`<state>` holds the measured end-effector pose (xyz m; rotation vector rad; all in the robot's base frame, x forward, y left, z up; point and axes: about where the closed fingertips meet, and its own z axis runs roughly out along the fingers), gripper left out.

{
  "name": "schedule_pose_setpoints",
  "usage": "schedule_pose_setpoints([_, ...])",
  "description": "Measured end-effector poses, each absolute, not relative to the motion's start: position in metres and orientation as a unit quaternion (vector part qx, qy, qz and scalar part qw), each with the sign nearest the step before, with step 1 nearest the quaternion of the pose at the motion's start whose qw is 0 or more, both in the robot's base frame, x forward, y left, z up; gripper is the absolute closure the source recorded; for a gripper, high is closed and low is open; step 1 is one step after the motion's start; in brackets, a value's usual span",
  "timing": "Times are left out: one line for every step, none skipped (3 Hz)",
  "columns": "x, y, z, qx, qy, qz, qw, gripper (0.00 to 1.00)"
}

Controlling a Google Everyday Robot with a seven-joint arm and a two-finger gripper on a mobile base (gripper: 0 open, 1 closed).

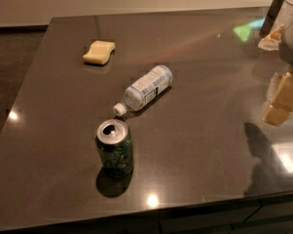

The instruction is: Knock green can over

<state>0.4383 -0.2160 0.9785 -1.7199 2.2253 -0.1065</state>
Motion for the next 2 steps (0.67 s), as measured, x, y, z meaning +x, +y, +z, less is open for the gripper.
schedule_pose_setpoints([0.4383,-0.2160,0.9785,-0.603,0.780,-0.037,0.163,0.00])
schedule_pose_setpoints([0.4401,-0.2137,0.9806,-0.608,0.777,-0.030,0.163,0.00])
